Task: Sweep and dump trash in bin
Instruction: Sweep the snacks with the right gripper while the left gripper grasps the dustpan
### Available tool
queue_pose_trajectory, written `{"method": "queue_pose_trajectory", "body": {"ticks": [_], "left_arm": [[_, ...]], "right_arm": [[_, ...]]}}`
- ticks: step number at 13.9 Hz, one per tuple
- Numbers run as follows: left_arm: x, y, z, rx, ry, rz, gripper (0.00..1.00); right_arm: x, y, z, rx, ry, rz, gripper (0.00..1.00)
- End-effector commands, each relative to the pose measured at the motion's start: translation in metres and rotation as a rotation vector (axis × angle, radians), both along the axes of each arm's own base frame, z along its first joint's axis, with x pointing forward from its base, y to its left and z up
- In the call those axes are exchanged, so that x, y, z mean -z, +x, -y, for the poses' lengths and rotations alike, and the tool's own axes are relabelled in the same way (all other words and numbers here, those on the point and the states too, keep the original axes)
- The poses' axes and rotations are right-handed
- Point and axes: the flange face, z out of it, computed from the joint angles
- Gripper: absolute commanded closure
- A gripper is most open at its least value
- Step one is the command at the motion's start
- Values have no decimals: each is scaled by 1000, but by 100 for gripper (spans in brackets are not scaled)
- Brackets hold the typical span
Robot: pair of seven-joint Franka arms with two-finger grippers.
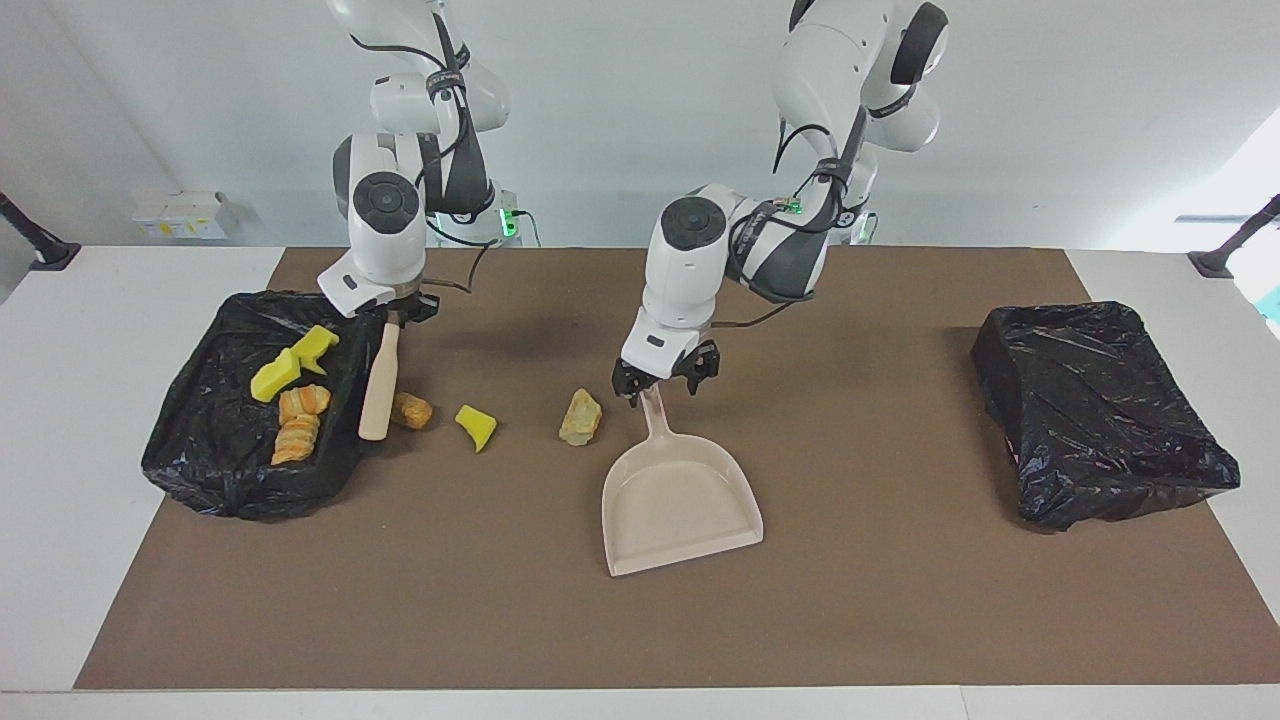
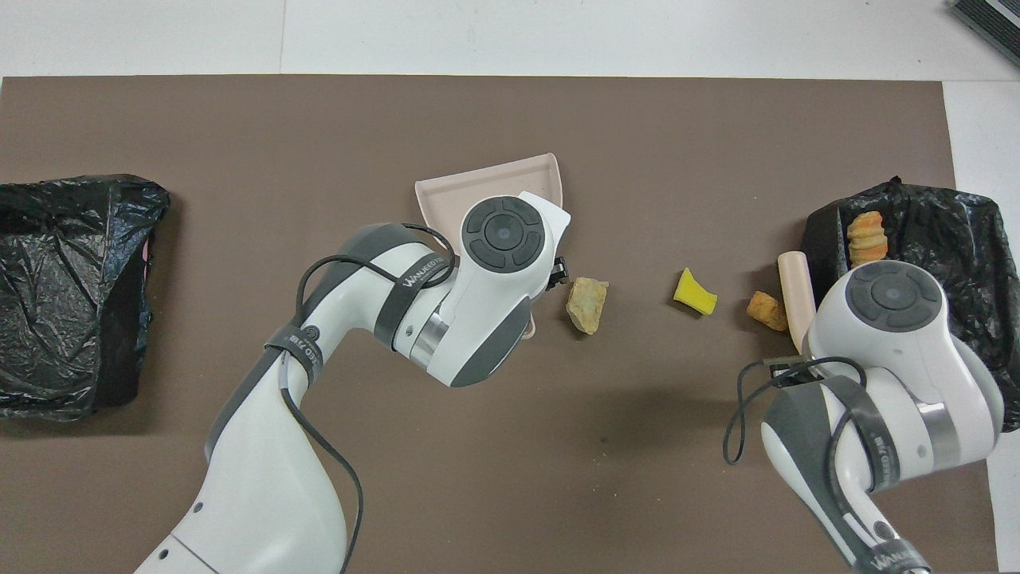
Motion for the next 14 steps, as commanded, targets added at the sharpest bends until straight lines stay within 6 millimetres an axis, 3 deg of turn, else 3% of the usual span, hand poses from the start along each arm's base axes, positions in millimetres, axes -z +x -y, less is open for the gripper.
{"method": "queue_pose_trajectory", "body": {"ticks": [1, 5, 7, 8, 9, 11, 12, 14], "left_arm": [[-5, 8, -4, -3, 8, 28, 0], [-6, 13, -9, 33, 62, 74, 0], [-6, 10, -6, 47, 73, 74, 14], [-5, 9, -6, 48, 78, 68, 24], [-6, 9, -6, 48, 78, 68, 40], [-7, 8, -8, 52, 89, 51, 91], [-7, 6, -9, 58, 98, 41, 100], [-14, 5, -15, 113, 88, 30, 100]], "right_arm": [[13, -2, -5, -52, -3, -15, 100], [14, -2, -24, -113, 43, -24, 100], [14, -5, -42, -145, 83, -35, 100], [14, -5, -46, -149, 95, -38, 100], [14, -7, -52, -162, 102, -42, 100], [14, -9, -63, -186, 125, -52, 100], [13, -10, -70, -187, 156, -57, 100], [12, -14, -90, -202, 191, -59, 100]]}}
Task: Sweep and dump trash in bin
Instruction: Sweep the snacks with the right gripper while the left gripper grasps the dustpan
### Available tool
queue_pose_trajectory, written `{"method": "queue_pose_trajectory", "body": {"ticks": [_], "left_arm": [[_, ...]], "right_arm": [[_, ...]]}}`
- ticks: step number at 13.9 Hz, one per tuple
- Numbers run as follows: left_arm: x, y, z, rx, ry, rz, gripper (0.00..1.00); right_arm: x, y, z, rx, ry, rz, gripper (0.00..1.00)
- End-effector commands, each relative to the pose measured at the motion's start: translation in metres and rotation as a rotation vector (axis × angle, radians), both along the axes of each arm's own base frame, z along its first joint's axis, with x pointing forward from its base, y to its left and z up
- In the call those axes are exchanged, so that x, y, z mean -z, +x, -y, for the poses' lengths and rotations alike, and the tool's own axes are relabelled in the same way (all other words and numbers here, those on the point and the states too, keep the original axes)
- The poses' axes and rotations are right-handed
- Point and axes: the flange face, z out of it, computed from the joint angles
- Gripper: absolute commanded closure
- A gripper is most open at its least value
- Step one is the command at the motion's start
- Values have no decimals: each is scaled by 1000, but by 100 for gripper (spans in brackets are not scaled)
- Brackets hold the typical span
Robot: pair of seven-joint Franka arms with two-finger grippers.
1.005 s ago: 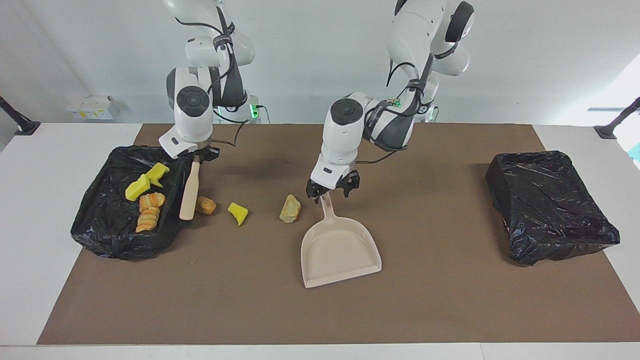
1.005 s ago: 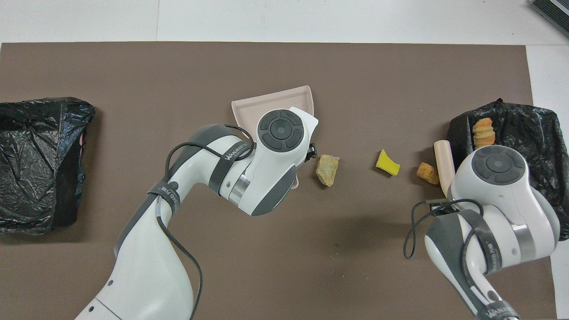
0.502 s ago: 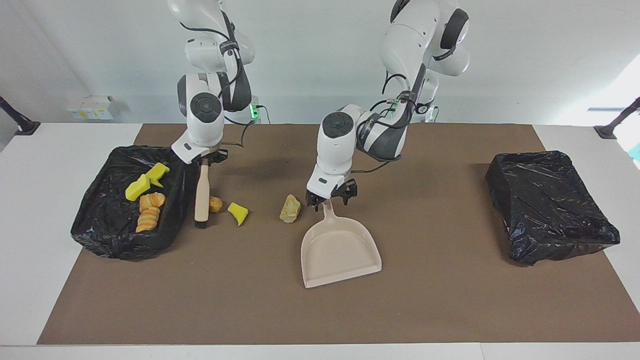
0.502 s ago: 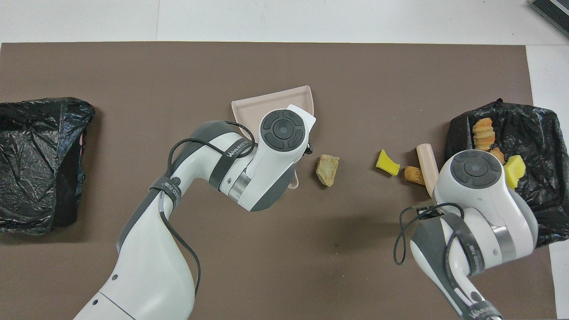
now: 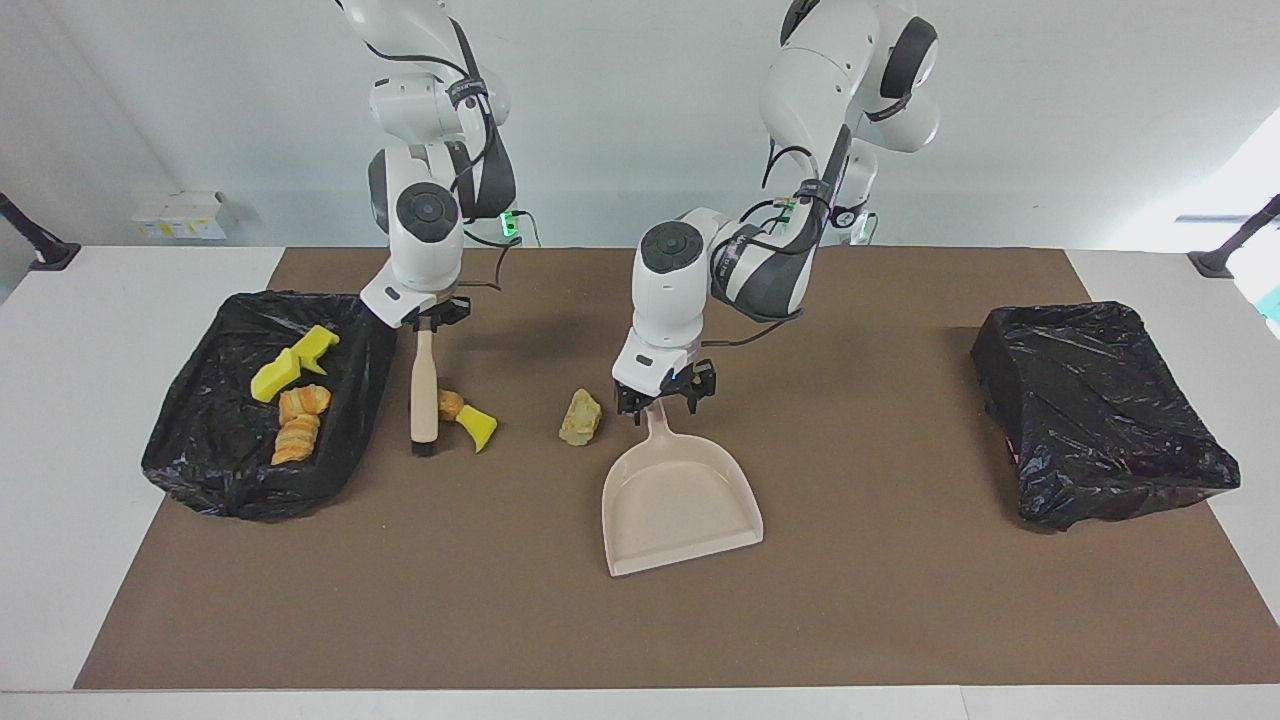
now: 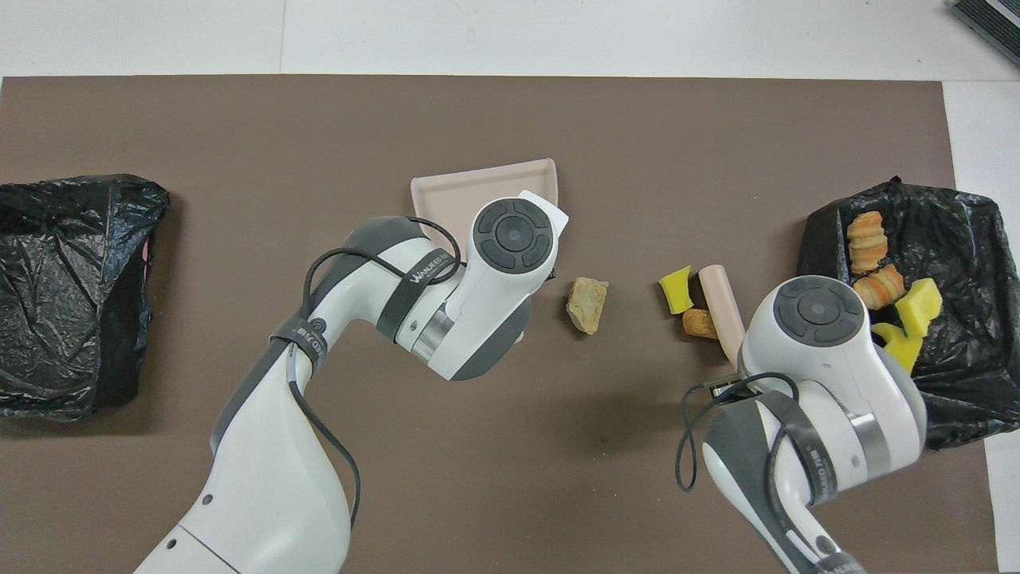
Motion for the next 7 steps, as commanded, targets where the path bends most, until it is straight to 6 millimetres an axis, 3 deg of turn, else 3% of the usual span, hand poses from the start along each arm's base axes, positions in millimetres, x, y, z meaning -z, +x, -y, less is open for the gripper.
{"method": "queue_pose_trajectory", "body": {"ticks": [1, 3, 5, 7], "left_arm": [[-23, -4, -11, 117, 22, -15, 100], [-51, -1, -33, 215, 46, -36, 100], [-79, 12, -78, 345, 45, -34, 100], [-96, 6, -108, 486, 68, -92, 100]], "right_arm": [[2, -6, -25, -54, 67, -11, 100], [0, -12, -52, -73, 120, -16, 100], [-5, -15, -70, -87, 152, -14, 100], [-12, -14, -95, -122, 165, -13, 100]]}}
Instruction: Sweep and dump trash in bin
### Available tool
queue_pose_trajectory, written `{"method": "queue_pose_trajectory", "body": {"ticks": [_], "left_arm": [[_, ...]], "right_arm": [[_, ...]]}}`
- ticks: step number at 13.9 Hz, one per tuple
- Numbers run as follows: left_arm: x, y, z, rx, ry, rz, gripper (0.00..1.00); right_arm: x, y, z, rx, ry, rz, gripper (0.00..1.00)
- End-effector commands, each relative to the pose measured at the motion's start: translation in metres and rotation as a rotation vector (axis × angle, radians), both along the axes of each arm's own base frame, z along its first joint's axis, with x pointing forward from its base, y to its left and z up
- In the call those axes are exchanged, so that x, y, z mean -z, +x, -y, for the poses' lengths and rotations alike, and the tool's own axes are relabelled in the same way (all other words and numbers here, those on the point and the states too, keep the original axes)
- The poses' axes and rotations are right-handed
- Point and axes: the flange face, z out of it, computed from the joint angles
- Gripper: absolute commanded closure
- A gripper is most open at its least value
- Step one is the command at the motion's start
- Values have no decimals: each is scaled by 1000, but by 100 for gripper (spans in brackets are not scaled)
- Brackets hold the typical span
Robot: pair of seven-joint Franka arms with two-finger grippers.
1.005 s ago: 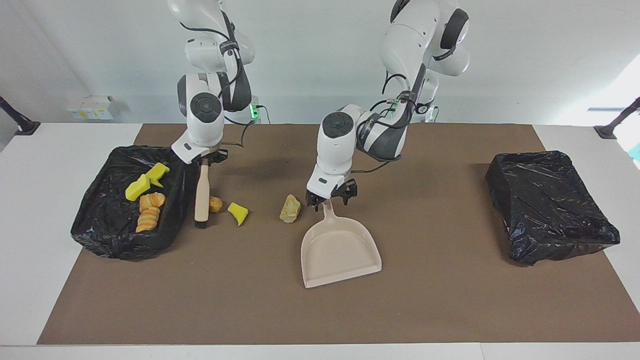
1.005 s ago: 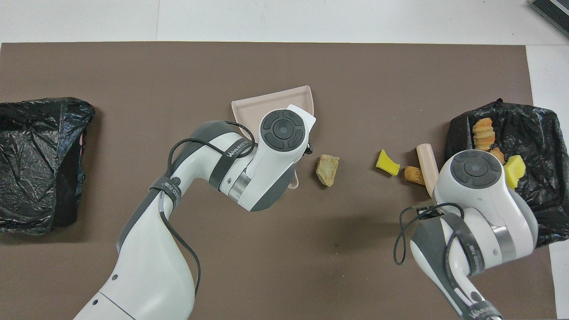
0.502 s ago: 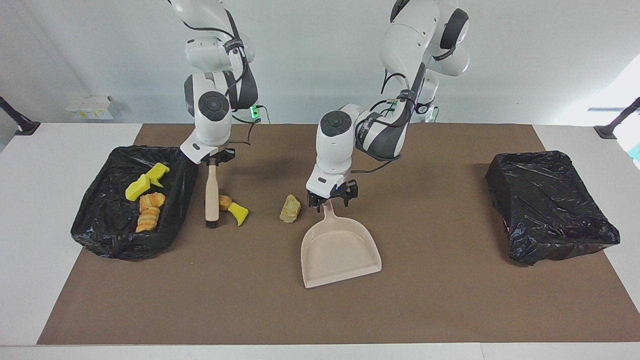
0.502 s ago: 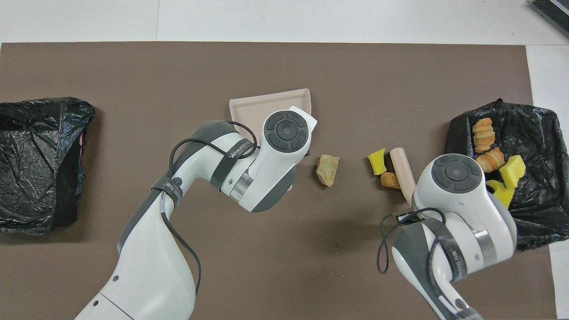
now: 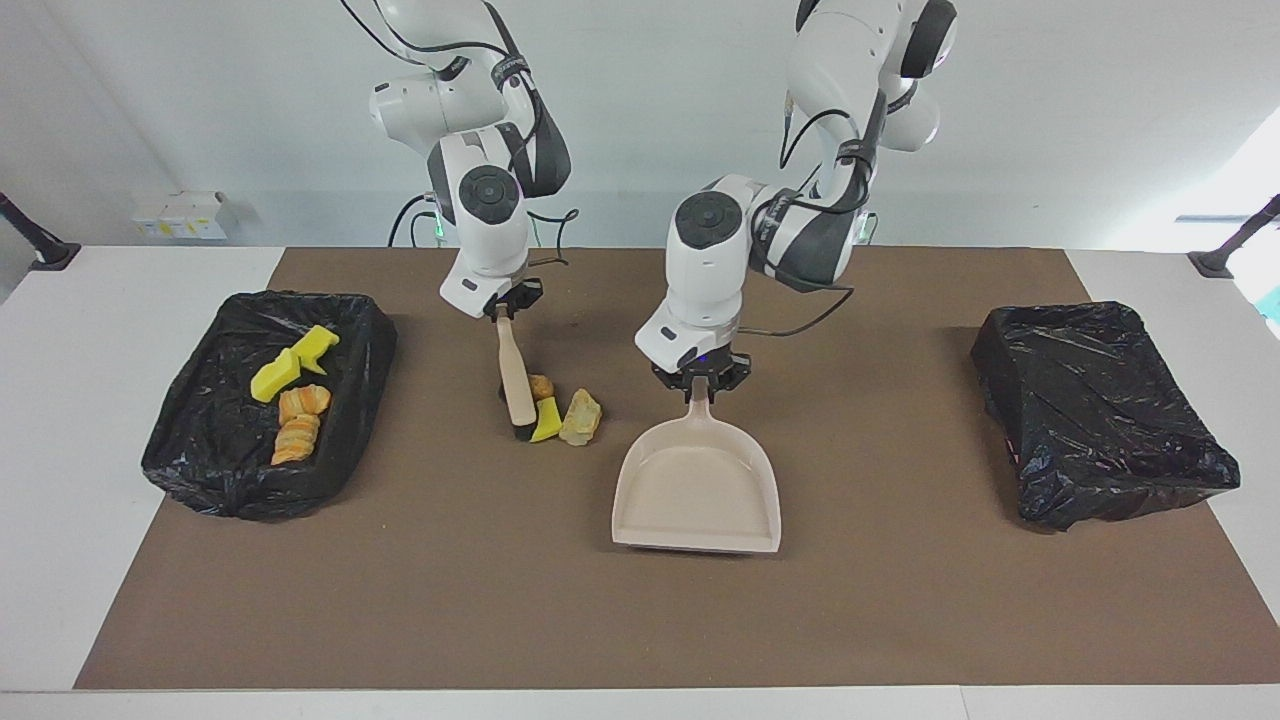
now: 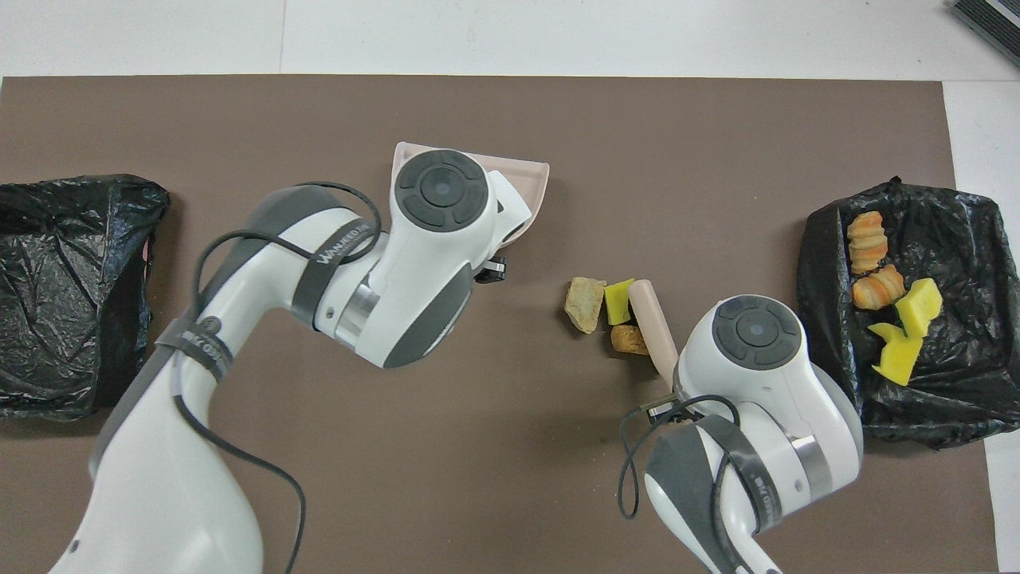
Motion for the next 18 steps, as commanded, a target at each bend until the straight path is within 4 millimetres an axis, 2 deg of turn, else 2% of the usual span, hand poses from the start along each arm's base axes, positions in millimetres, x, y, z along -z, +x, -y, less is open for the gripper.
{"method": "queue_pose_trajectory", "body": {"ticks": [1, 2, 4, 6, 7, 9, 11, 14, 16, 18], "left_arm": [[-30, -13, -53, 116, 23, -45, 100], [-42, -19, -68, 164, 18, -41, 100], [-63, -29, -123, 279, 15, -51, 100], [-66, -40, -166, 550, 13, -103, 100], [-64, -42, -180, 645, 8, -118, 100], [-59, -42, -200, 719, 3, -138, 100], [-52, -43, -221, 885, -12, -150, 100], [-34, -47, -243, 1009, -20, -143, 100], [-24, -48, -234, 1025, -11, -108, 100], [-12, -52, -209, 1068, -2, -68, 100]], "right_arm": [[-16, 7, -28, -64, 49, -2, 100], [-27, 12, -29, -61, 45, -12, 100], [-47, 19, -24, -46, 36, -24, 100], [-52, 21, -18, -42, 24, -18, 100], [-53, 21, -15, -33, 20, -16, 100], [-48, 23, 6, -19, -26, -8, 100], [-39, 17, 26, 22, -25, 14, 100], [-15, 6, 33, 40, -11, 54, 100], [-14, 6, 33, 54, -9, 59, 100], [-18, 12, 32, 69, -10, 66, 100]]}}
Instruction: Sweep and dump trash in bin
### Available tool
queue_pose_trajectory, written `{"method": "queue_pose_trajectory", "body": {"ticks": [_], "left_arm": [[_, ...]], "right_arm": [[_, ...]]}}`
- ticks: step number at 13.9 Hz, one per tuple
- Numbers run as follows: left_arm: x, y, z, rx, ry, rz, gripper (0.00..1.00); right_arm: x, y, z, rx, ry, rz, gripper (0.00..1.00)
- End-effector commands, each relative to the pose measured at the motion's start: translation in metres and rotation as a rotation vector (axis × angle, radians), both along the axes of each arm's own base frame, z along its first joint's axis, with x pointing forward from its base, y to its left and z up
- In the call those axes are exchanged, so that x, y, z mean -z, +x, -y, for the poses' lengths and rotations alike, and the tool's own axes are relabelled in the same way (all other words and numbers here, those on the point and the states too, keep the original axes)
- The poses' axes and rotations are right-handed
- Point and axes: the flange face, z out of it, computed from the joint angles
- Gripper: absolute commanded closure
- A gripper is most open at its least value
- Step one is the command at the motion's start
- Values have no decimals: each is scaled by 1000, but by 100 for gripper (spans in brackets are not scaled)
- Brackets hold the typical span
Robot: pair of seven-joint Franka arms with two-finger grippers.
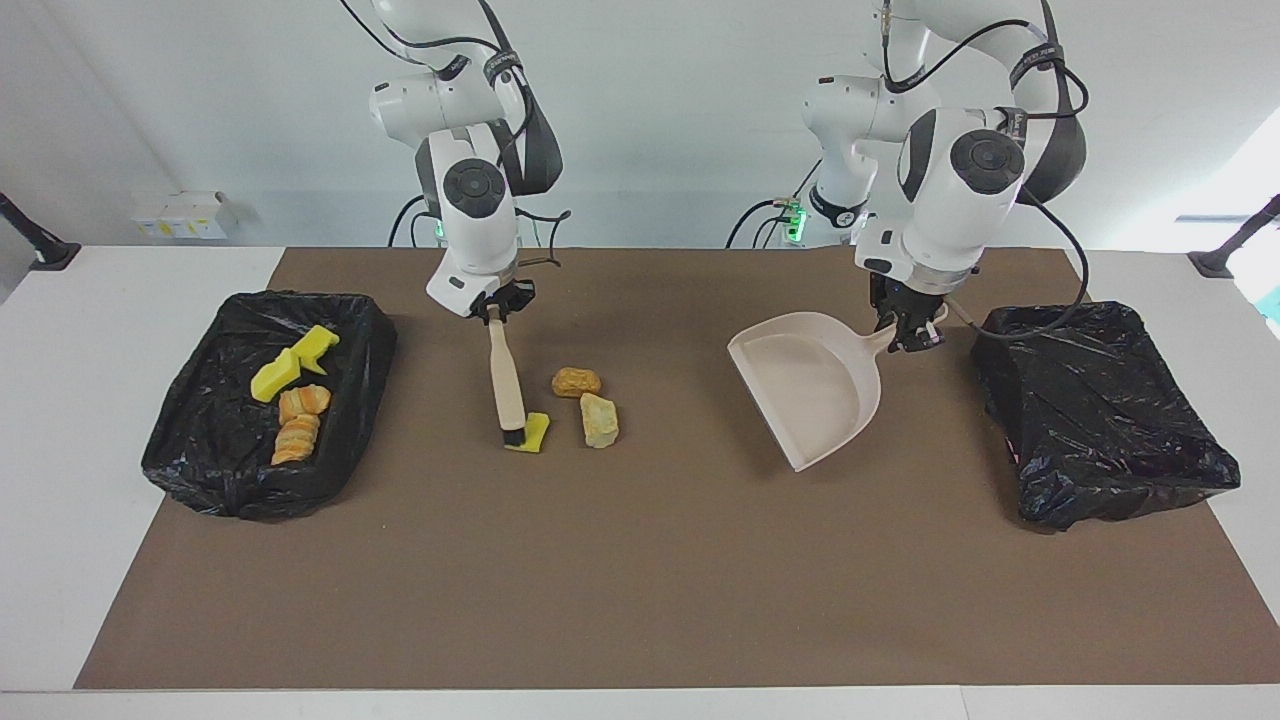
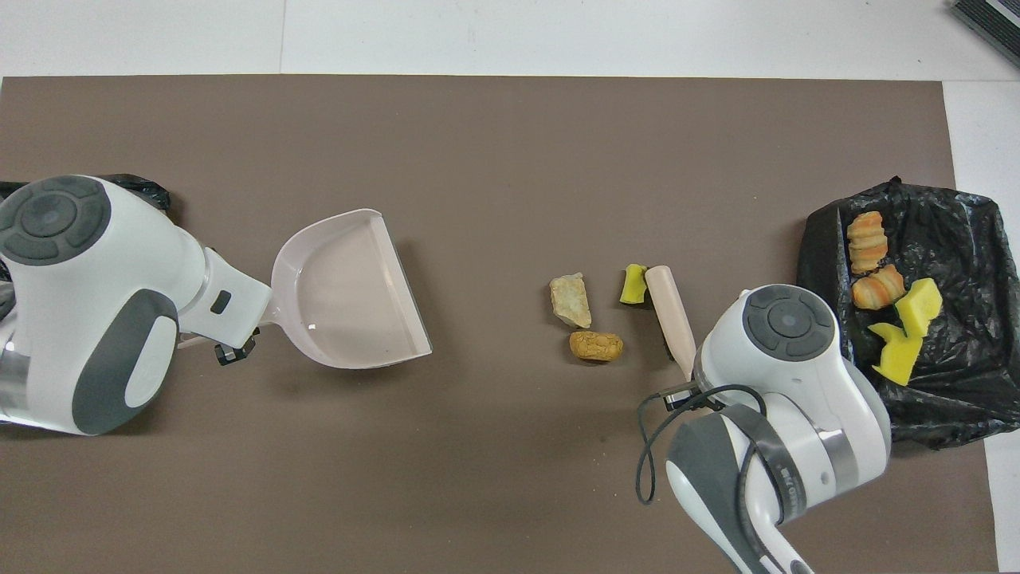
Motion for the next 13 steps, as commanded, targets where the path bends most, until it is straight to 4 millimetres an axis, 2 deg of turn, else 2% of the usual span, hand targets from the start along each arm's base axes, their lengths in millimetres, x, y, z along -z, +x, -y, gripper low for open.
{"method": "queue_pose_trajectory", "body": {"ticks": [1, 3, 5, 6, 8, 9, 11, 13], "left_arm": [[15, -17, 29, 71, -14, 55, 100], [33, -25, 44, 87, -16, 54, 100], [51, -38, 60, 87, -16, 52, 100], [56, -42, 64, 96, -19, 58, 100], [72, -55, 72, 46, -9, 40, 100], [82, -67, 86, 37, -9, 43, 100], [84, -67, 90, 14, -10, 63, 100], [84, -68, 91, -7, -9, 66, 100]], "right_arm": [[-29, 8, 0, 23, 6, 59, 100], [-58, 18, -3, 50, 6, 34, 100], [-58, 19, -6, 72, 34, 28, 100], [-57, 21, 2, 73, 39, 27, 100], [-48, 33, 43, 47, 56, 52, 100], [-36, 34, 61, 50, 55, 58, 100], [-7, 28, 65, 57, 48, 49, 100], [1, 21, 43, 93, 34, 63, 100]]}}
